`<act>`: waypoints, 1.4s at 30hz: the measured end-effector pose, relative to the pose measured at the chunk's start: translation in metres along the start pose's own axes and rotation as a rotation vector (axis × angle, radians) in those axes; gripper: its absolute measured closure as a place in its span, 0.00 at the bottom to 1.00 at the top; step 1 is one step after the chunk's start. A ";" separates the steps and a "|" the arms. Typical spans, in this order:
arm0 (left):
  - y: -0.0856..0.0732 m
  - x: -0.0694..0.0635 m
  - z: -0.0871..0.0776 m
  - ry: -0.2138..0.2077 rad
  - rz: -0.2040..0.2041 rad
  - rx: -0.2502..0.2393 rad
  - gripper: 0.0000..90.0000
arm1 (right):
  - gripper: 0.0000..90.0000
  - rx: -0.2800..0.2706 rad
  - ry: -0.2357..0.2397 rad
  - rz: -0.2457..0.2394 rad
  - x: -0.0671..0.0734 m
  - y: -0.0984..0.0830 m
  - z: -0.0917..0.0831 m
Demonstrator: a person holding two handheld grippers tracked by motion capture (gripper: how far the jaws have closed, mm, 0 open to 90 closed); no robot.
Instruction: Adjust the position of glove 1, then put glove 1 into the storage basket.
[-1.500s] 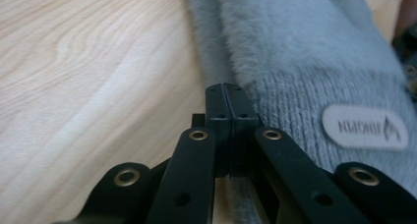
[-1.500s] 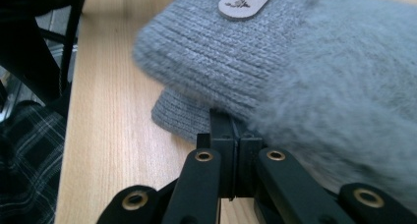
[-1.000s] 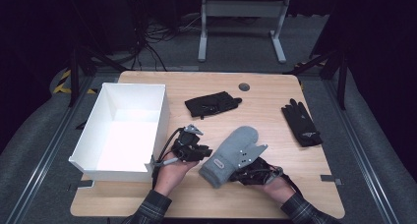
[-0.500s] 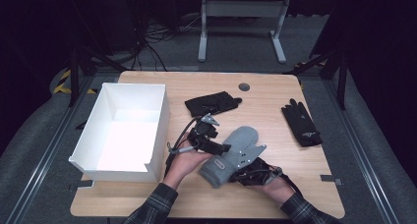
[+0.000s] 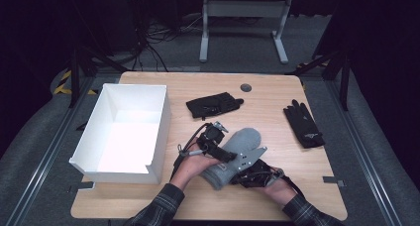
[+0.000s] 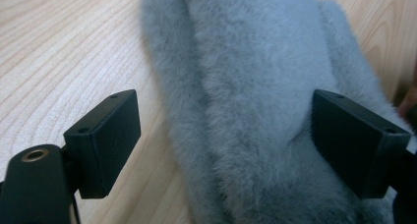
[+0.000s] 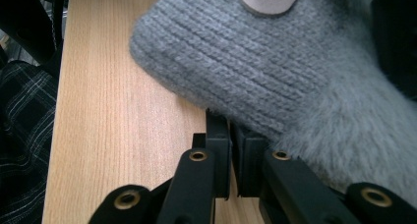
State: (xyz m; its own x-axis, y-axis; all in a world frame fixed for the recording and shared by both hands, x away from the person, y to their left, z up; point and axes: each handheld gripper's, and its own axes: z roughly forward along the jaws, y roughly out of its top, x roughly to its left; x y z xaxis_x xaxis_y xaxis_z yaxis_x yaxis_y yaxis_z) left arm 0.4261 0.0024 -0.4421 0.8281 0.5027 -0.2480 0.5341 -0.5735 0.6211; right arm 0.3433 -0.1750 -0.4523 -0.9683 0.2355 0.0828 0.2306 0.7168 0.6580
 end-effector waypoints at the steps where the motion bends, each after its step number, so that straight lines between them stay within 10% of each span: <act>1: 0.000 0.001 0.002 -0.001 -0.003 0.006 0.16 | 0.93 0.000 -0.001 -0.002 0.000 0.000 0.000; 12: -0.004 0.006 0.009 -0.026 -0.023 0.019 0.18 | 0.63 0.035 -0.066 0.041 0.001 -0.028 -0.025; 26: -0.004 0.009 0.011 -0.180 -0.014 0.034 0.64 | 0.34 -0.058 -0.244 0.140 -0.027 -0.061 -0.061; 42: 0.000 0.001 -0.016 -0.174 -0.008 -0.013 0.84 | 0.19 -0.061 -0.381 0.240 -0.055 -0.082 -0.061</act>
State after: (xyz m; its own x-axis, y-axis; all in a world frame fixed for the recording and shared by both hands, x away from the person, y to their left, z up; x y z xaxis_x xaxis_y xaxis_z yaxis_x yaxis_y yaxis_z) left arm 0.4242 0.0134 -0.4308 0.8412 0.3868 -0.3778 0.5398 -0.5609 0.6277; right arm 0.3714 -0.2866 -0.4652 -0.7811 0.6234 -0.0357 0.4272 0.5753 0.6975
